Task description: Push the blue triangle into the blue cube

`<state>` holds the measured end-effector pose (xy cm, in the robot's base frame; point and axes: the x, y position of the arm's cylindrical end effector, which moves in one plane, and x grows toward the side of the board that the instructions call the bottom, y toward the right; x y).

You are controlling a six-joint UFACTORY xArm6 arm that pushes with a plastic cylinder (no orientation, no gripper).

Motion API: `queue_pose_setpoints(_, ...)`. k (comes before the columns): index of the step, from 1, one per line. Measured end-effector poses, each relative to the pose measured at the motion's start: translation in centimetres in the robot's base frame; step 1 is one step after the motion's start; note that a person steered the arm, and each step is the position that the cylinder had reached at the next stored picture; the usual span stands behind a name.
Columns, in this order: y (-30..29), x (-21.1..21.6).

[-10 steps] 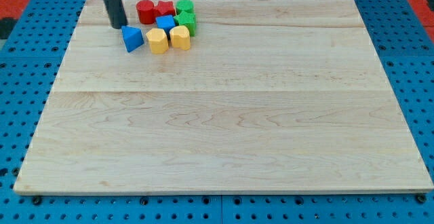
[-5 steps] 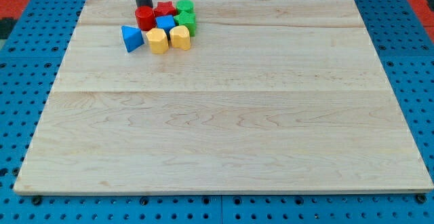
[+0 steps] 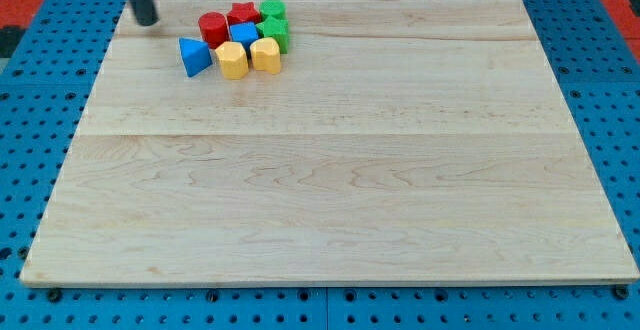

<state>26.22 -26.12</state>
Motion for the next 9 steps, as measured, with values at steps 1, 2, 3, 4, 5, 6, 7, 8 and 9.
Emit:
queue_pose_setpoints(1,-1.3,8.1)
queue_pose_setpoints(2,6.5,10.5)
queue_pose_setpoints(3,10.5,8.3)
queue_pose_setpoints(4,5.0,8.1)
queue_pose_setpoints(5,1.1,6.9)
queue_pose_setpoints(6,5.0,6.3)
queue_pose_setpoints(7,8.4,8.6)
queue_pose_setpoints(8,9.8,8.2)
queue_pose_setpoints(9,12.4,6.6)
